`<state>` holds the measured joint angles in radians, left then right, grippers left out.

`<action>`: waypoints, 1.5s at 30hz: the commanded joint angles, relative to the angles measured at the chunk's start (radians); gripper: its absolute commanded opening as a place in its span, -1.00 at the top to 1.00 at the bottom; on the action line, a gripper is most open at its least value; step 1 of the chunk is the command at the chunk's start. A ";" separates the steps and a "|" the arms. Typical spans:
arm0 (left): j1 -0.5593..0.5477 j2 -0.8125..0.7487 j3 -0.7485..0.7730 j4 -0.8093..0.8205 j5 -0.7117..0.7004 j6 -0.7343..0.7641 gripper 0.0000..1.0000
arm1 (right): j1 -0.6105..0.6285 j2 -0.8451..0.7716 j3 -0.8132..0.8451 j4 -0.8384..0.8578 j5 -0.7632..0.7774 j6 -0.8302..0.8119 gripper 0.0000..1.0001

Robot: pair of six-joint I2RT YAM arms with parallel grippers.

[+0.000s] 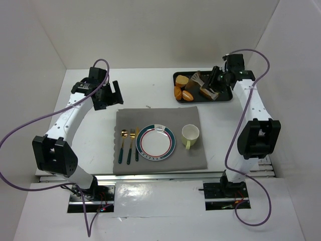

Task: Place the bread

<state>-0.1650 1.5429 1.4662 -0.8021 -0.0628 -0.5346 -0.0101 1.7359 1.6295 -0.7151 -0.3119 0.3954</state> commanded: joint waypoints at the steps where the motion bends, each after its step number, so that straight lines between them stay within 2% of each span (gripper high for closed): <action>1: 0.027 -0.006 0.045 0.036 0.052 -0.017 -0.99 | 0.045 -0.088 0.101 -0.099 -0.078 -0.130 0.48; 6: 0.047 -0.006 0.065 0.037 0.063 -0.018 -0.99 | 0.183 -0.122 0.122 -0.202 -0.101 -0.217 0.48; 15: 0.065 -0.024 0.065 0.027 0.054 -0.018 -0.99 | 0.432 -0.214 -0.058 -0.294 -0.154 -0.256 0.48; 19: 0.065 -0.033 0.056 0.027 0.066 -0.018 -0.99 | 0.502 -0.239 -0.164 -0.294 -0.167 -0.247 0.48; 26: 0.065 -0.052 0.046 0.027 0.084 -0.018 -0.99 | 0.594 -0.239 -0.200 -0.363 -0.161 -0.256 0.44; 30: 0.065 -0.064 0.028 0.027 0.093 -0.018 -0.99 | 0.614 -0.239 -0.214 -0.354 -0.130 -0.247 0.26; 31: 0.065 -0.064 0.028 0.027 0.093 -0.018 -0.99 | 0.614 -0.239 -0.214 -0.345 -0.130 -0.237 0.18; 32: 0.065 -0.075 0.019 0.027 0.093 -0.018 -0.99 | 0.614 -0.239 -0.204 -0.345 -0.113 -0.237 -0.02; 34: 0.065 -0.084 0.019 0.027 0.093 -0.018 -0.99 | 0.614 -0.239 -0.186 -0.345 -0.104 -0.237 -0.14; 38: 0.065 -0.084 0.019 0.027 0.093 -0.018 -0.99 | 0.614 -0.239 -0.135 -0.356 -0.069 -0.237 -0.28; 45: 0.065 -0.084 0.019 0.027 0.093 -0.018 -0.99 | 0.605 -0.220 0.016 -0.406 0.002 -0.237 -0.30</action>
<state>-0.1055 1.4918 1.4849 -0.7849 0.0143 -0.5358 0.5980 1.5360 1.5650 -1.0908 -0.3511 0.1623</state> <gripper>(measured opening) 0.993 0.653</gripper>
